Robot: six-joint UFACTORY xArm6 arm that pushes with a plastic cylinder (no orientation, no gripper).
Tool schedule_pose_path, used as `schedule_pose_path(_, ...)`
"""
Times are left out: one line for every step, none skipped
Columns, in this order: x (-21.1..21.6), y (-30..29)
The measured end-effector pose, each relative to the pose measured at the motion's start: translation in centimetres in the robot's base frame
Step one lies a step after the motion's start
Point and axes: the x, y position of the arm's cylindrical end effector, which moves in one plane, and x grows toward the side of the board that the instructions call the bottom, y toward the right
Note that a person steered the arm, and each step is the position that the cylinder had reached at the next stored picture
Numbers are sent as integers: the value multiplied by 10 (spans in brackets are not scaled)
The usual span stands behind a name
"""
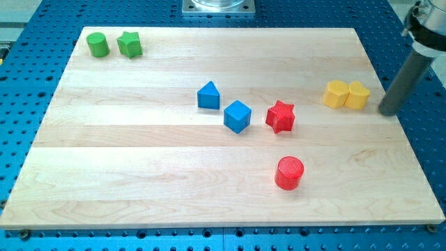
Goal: Place the yellow blocks at the top right side of the triangle
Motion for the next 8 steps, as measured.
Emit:
schedule_pose_path(-2, -106)
schedule_pose_path(-11, -166)
schedule_pose_path(26, -83)
schedule_pose_path(3, -21)
schedule_pose_path(-18, -44)
schedule_pose_path(-20, -7)
schedule_pose_path(-36, -64)
schedule_pose_path(-37, -194)
